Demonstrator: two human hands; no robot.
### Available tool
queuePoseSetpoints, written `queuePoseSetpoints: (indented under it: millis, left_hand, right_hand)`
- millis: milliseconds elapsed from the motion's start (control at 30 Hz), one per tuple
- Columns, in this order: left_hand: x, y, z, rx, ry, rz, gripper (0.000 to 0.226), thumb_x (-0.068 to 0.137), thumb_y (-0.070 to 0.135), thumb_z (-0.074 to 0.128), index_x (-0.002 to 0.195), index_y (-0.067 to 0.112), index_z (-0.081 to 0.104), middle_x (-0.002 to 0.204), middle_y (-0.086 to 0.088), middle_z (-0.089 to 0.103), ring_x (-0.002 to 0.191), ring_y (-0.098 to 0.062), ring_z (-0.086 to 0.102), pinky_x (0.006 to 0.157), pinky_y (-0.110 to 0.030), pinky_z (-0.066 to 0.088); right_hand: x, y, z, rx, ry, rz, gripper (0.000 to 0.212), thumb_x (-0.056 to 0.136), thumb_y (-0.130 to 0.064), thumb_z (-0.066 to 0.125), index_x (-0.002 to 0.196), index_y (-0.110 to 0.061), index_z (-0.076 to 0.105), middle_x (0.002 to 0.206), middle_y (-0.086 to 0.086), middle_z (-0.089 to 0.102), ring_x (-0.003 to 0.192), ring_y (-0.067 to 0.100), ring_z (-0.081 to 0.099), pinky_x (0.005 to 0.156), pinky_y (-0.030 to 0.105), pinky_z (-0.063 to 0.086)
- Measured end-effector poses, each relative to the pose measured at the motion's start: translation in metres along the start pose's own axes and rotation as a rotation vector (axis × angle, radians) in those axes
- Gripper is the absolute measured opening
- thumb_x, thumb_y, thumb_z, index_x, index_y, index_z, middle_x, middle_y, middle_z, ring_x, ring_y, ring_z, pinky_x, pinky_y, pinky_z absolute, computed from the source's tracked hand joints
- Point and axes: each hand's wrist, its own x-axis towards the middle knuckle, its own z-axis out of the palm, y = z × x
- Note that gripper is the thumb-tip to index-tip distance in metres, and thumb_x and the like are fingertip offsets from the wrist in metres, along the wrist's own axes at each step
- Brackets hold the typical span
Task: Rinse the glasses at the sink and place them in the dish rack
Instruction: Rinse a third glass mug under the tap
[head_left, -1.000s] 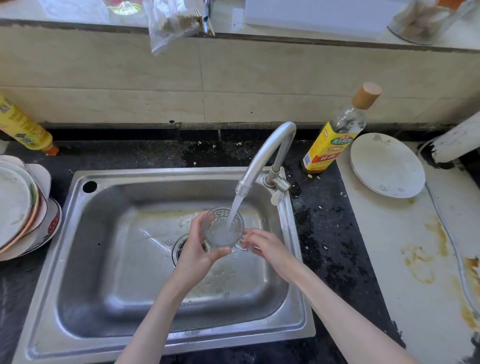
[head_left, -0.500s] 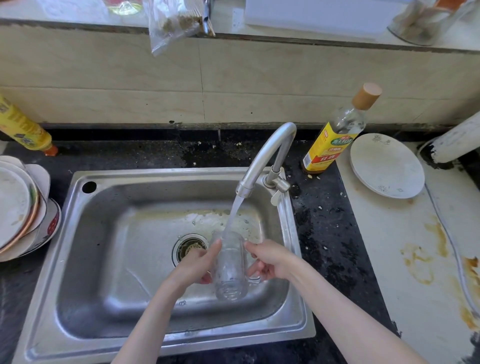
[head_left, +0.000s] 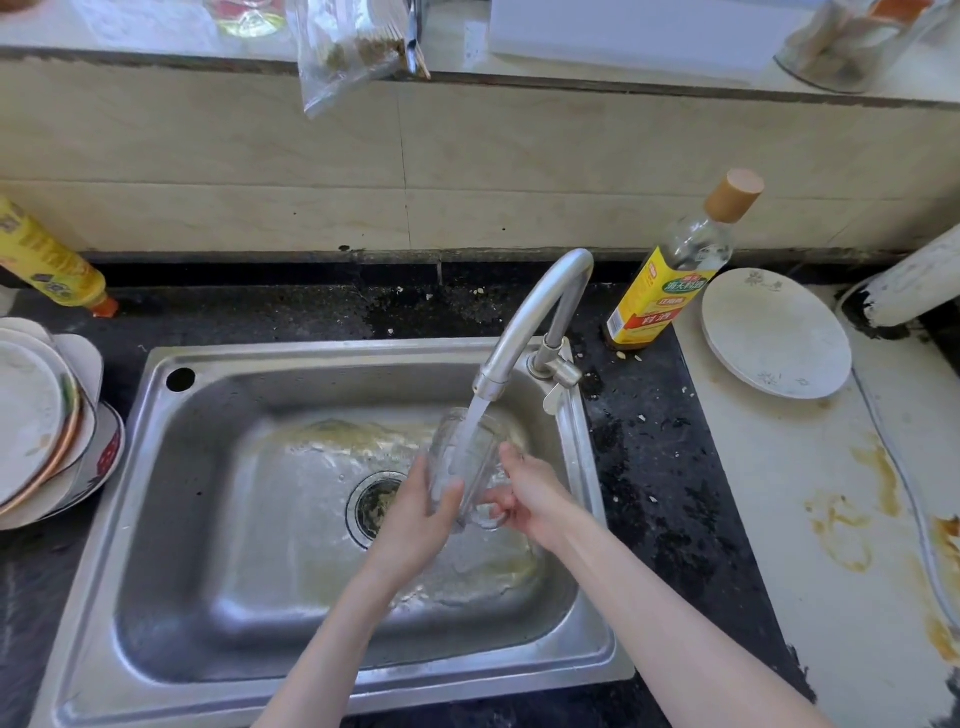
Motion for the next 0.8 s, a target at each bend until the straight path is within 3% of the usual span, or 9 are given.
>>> queuePoseSetpoints:
  millis: [67,167,267,367,500,600,667,733,800]
  left_hand:
    - [0.003,0.009,-0.002,0.015,0.111,-0.013,0.051,0.093,0.039,0.046,0.137,0.018,0.031,0.126,0.001,0.051,0.11,-0.018,0.054,0.086,-0.026,0.039]
    - [0.019,0.025,-0.011,-0.015,0.281,-0.134,0.058,0.095,0.049,0.033,0.14,0.013,0.033,0.131,-0.007,0.049,0.116,-0.02,0.047,0.091,-0.029,0.033]
    - [0.023,0.029,-0.012,-0.007,0.242,-0.053,0.056,0.096,0.048,0.026,0.141,0.015,0.032,0.142,-0.002,0.041,0.128,-0.019,0.04,0.1,-0.03,0.03]
    - [0.013,0.013,0.003,0.219,0.165,0.078,0.054,0.095,0.046,0.032,0.143,0.021,0.025,0.138,-0.001,0.045,0.123,-0.021,0.047,0.102,-0.042,0.039]
    - [0.012,0.016,0.003,0.064,0.257,-0.076,0.051,0.093,0.053,0.027,0.115,0.012,0.048,0.11,-0.003,0.061,0.099,-0.026,0.058,0.089,-0.037,0.044]
    - [0.023,0.034,-0.004,-0.003,0.276,-0.194,0.056,0.097,0.049,0.012,0.077,0.013,0.05,0.075,0.002,0.052,0.075,-0.017,0.051,0.074,-0.033,0.037]
    - [0.023,0.033,0.0,0.09,0.205,-0.089,0.054,0.098,0.046,0.013,0.092,0.011,0.053,0.087,0.0,0.058,0.079,-0.014,0.052,0.075,-0.03,0.036]
    - [0.021,0.016,0.008,0.096,0.112,-0.023,0.05,0.097,0.046,0.022,0.129,0.013,0.042,0.127,-0.004,0.054,0.109,-0.017,0.053,0.094,-0.035,0.04]
    - [0.013,0.006,0.012,0.016,0.082,0.015,0.057,0.095,0.051,0.029,0.142,0.019,0.029,0.142,-0.001,0.043,0.128,-0.018,0.043,0.107,-0.044,0.034]
  right_hand:
    - [-0.007,0.003,0.001,-0.092,-0.058,-0.043,0.029,0.101,-0.035,0.039,0.119,-0.013,0.046,0.041,-0.001,0.054,0.029,0.007,0.036,0.044,0.024,0.035]
    - [-0.018,0.011,0.005,-0.224,-0.178,-0.051,0.04,0.1,-0.04,0.039,0.118,-0.006,0.048,0.066,0.016,0.064,0.029,0.006,0.036,0.042,0.022,0.038]
    - [-0.022,0.011,0.011,-0.102,-0.073,-0.09,0.033,0.1,-0.037,0.038,0.113,-0.01,0.053,0.07,0.008,0.064,0.028,0.004,0.036,0.043,0.022,0.034]
    - [-0.018,0.004,0.011,0.096,0.006,-0.092,0.027,0.102,-0.033,0.034,0.106,-0.013,0.052,0.068,0.008,0.061,0.032,0.007,0.045,0.041,0.022,0.029]
    - [-0.018,0.006,0.008,-0.144,-0.003,-0.134,0.028,0.101,-0.034,0.037,0.107,-0.01,0.051,0.073,0.01,0.059,0.03,0.003,0.043,0.039,0.022,0.034]
    - [-0.021,0.016,0.011,-0.209,0.009,-0.146,0.029,0.1,-0.036,0.038,0.108,-0.012,0.054,0.068,0.002,0.055,0.03,0.001,0.041,0.042,0.022,0.036]
    - [-0.017,0.015,0.008,-0.132,0.061,-0.148,0.03,0.1,-0.036,0.038,0.107,-0.012,0.054,0.081,0.009,0.06,0.03,0.001,0.043,0.037,0.02,0.033]
    - [-0.012,0.007,0.004,-0.023,0.089,-0.116,0.027,0.1,-0.038,0.038,0.1,-0.016,0.054,0.09,0.017,0.065,0.031,0.003,0.044,0.035,0.019,0.031]
    - [-0.014,-0.002,-0.002,0.037,0.046,-0.099,0.026,0.098,-0.038,0.04,0.105,-0.016,0.054,0.092,0.021,0.068,0.033,0.006,0.044,0.036,0.019,0.032]
